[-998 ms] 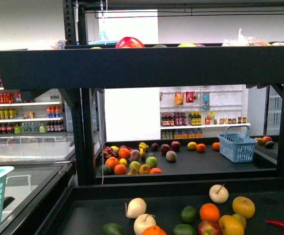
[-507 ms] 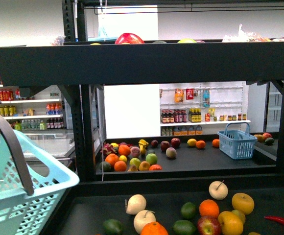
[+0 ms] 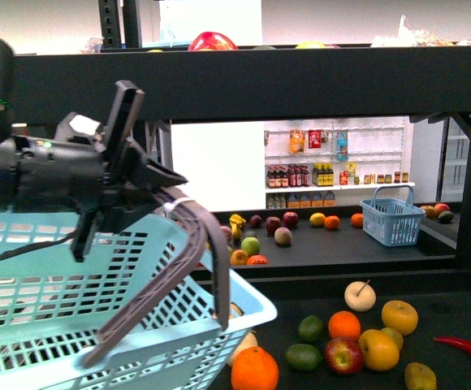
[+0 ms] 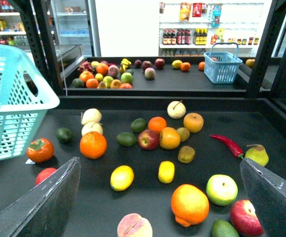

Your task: Pick lemon from shelf

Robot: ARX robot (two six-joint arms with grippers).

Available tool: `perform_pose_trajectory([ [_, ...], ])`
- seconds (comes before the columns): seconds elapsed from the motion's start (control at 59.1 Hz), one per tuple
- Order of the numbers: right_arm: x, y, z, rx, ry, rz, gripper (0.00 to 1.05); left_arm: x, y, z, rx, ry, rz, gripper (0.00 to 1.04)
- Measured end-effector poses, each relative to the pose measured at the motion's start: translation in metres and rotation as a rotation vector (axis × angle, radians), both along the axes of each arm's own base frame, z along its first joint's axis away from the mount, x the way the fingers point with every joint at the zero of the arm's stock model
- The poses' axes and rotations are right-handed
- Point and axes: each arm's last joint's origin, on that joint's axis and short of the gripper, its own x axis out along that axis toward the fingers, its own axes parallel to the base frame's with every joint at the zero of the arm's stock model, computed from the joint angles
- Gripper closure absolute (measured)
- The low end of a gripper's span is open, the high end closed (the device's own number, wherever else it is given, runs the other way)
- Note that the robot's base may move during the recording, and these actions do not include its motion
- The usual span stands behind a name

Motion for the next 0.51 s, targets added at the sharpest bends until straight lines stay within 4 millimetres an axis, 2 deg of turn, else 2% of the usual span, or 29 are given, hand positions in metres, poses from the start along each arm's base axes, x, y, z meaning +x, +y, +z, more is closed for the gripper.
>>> perform_pose_trajectory([
  [0.101,0.000,0.000,0.000,0.000,0.000,0.000,0.07,0.007,-0.025,-0.001,-0.016,0.002,-0.029,0.94],
  [0.254,0.000,0.000,0.000,0.000,0.000,0.000,0.07,0.014,-0.052,-0.001,-0.036,0.008,-0.051,0.94],
  [0.507,0.000,0.000,0.000,0.000,0.000,0.000,0.07,0.018,-0.075,-0.011,-0.049,0.019,-0.077,0.94],
])
